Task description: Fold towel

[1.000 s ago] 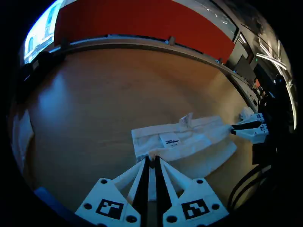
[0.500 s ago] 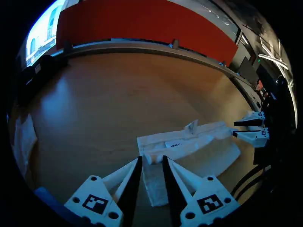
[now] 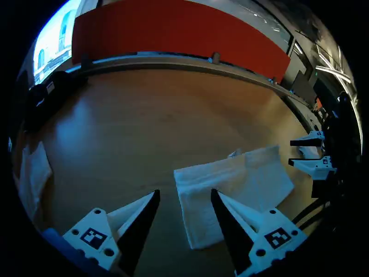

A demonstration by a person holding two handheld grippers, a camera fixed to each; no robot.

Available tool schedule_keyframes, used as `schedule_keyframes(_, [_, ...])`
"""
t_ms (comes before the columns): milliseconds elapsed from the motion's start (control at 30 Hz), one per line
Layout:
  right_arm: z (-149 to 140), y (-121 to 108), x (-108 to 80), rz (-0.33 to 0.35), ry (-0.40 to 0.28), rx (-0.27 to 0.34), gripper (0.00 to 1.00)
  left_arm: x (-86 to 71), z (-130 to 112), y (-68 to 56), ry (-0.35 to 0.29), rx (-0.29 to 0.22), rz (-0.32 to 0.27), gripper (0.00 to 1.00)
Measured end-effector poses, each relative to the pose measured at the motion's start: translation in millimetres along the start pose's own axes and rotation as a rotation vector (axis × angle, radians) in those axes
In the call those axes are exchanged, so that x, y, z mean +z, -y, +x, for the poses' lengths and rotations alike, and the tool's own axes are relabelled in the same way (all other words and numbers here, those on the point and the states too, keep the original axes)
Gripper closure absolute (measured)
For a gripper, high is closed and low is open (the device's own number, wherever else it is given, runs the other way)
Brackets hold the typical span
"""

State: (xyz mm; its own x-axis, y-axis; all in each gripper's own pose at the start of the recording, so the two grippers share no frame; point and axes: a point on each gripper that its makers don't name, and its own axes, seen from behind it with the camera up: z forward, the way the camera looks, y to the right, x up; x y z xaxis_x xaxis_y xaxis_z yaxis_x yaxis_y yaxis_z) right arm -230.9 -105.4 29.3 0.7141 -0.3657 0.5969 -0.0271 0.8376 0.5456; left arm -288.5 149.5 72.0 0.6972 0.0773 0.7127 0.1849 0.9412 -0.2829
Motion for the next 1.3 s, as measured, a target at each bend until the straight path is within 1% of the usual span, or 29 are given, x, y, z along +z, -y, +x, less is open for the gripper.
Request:
schedule_keyframes(67, [0,0,-0.7,-0.001,-0.001,-0.001,0.00,-0.5,0,-0.3,-0.001,-0.001,0.000,0.13])
schedule_keyframes(200, [-1,0,-1.8,-0.003,0.001,-0.005,0.00,-1.8,2,-0.5,-0.006,0.001,0.003,0.08])
schedule_keyframes(500, [-3,3,-8.0,0.001,-0.001,-0.004,0.00,-7.6,2,1.7,-0.014,0.013,0.017,0.08])
schedule_keyframes(700, [-7,5,-16.2,0.000,-0.001,0.002,0.00,-15.8,-4,4.3,-0.017,0.018,0.031,0.08])
schedule_keyframes(900, [-15,8,-27.3,-0.002,0.002,0.003,0.00,-28.8,-12,9.5,-0.022,0.019,0.058,0.08])
schedule_keyframes(1100, [-22,13,-41.7,-0.009,-0.001,0.016,0.00,-47.3,-25,13.0,-0.023,0.023,0.082,0.08])
schedule_keyframes(1300, [-31,17,-57.4,-0.018,-0.001,0.031,0.00,-63.2,-38,9.9,-0.020,0.014,0.079,0.08])
